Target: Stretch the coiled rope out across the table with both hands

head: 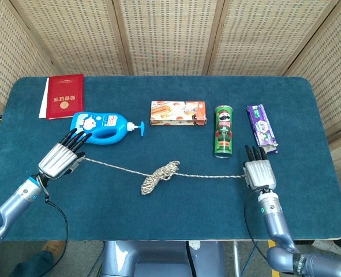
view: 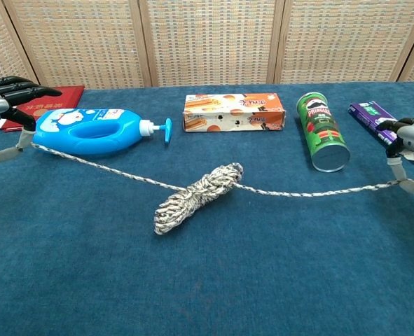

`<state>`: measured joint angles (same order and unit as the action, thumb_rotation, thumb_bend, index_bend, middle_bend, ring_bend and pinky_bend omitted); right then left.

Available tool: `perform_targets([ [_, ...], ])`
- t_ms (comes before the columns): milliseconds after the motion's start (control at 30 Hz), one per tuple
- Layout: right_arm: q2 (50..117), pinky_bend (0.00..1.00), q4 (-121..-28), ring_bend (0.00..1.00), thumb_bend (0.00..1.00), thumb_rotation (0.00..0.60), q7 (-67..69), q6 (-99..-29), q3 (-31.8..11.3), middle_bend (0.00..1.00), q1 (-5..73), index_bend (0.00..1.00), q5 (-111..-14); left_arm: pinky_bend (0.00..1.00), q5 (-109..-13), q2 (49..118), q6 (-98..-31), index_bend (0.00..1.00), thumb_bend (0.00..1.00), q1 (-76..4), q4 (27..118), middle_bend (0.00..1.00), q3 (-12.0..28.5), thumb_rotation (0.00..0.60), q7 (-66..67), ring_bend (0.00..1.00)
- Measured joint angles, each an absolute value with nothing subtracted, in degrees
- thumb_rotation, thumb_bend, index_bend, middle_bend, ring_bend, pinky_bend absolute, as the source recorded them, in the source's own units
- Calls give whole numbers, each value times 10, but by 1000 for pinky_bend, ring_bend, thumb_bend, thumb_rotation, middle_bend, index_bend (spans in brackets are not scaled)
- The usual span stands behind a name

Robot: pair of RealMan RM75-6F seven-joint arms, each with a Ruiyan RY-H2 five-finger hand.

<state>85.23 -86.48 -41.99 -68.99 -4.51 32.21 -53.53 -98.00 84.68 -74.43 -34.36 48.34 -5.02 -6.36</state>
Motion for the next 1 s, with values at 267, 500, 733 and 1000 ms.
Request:
perform_targets([
  [267,833,0,-872,0,434,600,-434,-703,-45,24,311,681,-533,0,-978,849,-751,804,535,-335,464,0,-50,600,-81,0],
  [500,824,0,-881,0,49,600,-413,-698,-48,22,302,219,-535,0,-979,857,-753,370,102,-332,455,0,-51,600,-81,0],
  [733,813,0,-896,0,0,600,-351,-710,-59,0,290,0,-564,0,-960,842,-747,0,0,-320,497,0,-44,600,-63,0],
  [1000,775,0,-904,0,0,600,-215,-773,-61,0,245,0,-669,0,-899,763,-776,0,0,-273,666,0,-18,600,-31,0],
])
